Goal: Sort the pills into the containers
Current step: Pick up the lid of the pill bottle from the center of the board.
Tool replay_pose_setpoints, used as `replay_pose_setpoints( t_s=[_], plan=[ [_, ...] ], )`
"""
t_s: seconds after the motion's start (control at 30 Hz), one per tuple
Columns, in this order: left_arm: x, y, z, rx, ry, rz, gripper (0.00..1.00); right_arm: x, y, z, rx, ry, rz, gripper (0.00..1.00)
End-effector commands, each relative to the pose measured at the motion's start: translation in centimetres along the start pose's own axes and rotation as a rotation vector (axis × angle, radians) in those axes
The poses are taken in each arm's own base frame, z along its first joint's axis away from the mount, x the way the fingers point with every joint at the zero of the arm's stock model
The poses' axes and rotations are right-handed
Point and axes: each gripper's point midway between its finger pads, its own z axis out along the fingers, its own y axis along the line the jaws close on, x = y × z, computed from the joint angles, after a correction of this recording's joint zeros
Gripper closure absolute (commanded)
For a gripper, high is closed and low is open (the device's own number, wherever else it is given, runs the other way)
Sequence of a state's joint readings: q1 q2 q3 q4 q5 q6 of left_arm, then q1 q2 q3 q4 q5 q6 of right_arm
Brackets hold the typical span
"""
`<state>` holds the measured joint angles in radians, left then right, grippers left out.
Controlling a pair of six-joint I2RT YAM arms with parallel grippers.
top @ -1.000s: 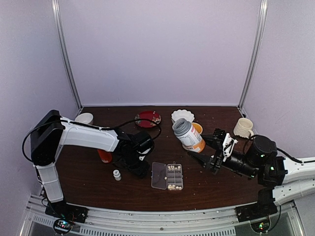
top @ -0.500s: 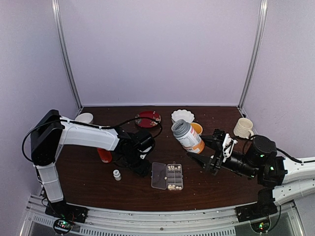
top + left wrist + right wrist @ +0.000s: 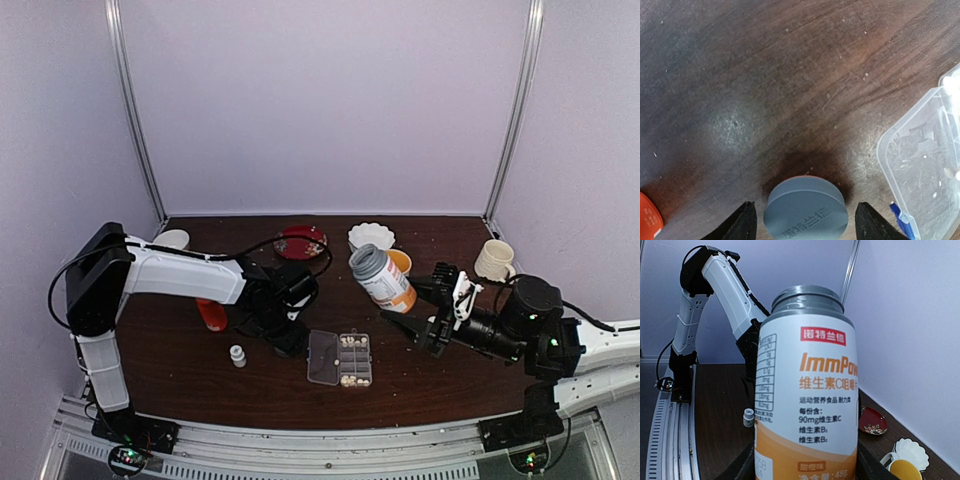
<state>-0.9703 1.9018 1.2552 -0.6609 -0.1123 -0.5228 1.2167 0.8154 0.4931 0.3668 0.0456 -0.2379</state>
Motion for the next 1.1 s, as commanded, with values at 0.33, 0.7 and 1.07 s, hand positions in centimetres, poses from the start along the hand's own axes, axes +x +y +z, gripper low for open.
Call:
replay_pose_setpoints(
  t_s=[0.33, 0.7, 1.07],
  plan=[
    [-0.1, 0.1, 0.5, -0.014, 0.013, 0.011, 0.33, -2.2, -0.8, -0.4, 0.020, -0.050, 0.017, 1.00],
    [-1.4, 0.3, -3.0, -0.015, -0.042, 0.019, 0.46, -1.9, -0.8, -0.6, 0.023, -0.043, 0.017, 1.00],
    [-5.9, -4.6, -19.4, 0.398, -0.367, 0.020, 0.45, -2.5, 0.0, -0.7, -0.030, -0.052, 0.014, 1.00]
  ],
)
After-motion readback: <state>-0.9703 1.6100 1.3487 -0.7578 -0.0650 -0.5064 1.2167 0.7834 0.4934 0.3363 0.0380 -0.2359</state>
